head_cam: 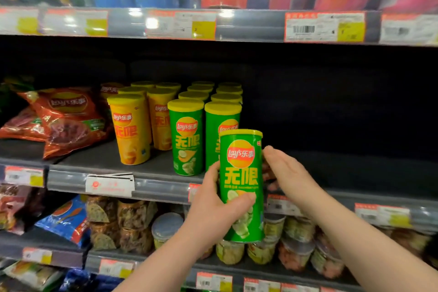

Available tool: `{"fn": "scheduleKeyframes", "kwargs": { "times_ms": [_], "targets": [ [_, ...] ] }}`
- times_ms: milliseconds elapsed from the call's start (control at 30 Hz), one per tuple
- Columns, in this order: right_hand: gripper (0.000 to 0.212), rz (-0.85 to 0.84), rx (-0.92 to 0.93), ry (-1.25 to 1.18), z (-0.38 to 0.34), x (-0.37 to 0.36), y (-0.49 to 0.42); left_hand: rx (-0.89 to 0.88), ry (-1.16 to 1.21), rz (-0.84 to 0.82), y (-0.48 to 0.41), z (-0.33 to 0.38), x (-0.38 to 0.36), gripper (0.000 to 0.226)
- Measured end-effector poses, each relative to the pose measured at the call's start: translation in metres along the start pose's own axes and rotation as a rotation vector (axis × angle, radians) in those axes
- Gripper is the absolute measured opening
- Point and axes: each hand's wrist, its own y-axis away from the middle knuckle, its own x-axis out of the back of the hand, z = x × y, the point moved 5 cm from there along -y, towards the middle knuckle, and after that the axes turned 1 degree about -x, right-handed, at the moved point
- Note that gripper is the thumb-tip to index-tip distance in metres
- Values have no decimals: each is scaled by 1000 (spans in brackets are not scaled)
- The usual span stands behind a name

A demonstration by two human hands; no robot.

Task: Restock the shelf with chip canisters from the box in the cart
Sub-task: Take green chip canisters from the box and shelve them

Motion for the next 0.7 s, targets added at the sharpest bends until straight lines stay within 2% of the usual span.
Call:
{"fn": "scheduleKeyframes", "kwargs": {
  "times_ms": [33,100,167,267,333,400,533,600,700],
  "targets": [
    [15,-36,-18,-10,0,3,6,-24,-13,-17,-2,4,-8,60],
    [36,-77,0,23,2,10,12,-60,-55,-23,-6,10,-21,58],
    [47,-34,15,24,1,23,15,-122,-107,-37,-11,15,-32,60],
    [49,66,52,15,0,42,9,-235,-229,-39,-20,21,-42,77],
    [42,123,73,-10,0,54,-2,-273,-407,4,-26,17,-41,83],
    [39,175,68,-43,2,64,-18,-355,-613,14,-31,11,-39,77],
    [60,240,48,7,8,71,-56,-540,-1005,47,-33,-5,-39,49],
    [65,225,38,50,10,68,-73,-590,-1069,49,-35,-10,-40,43],
    [69,176,56,29,19,58,-96,-592,-1040,25,-37,-10,-37,39]
  ]
}}
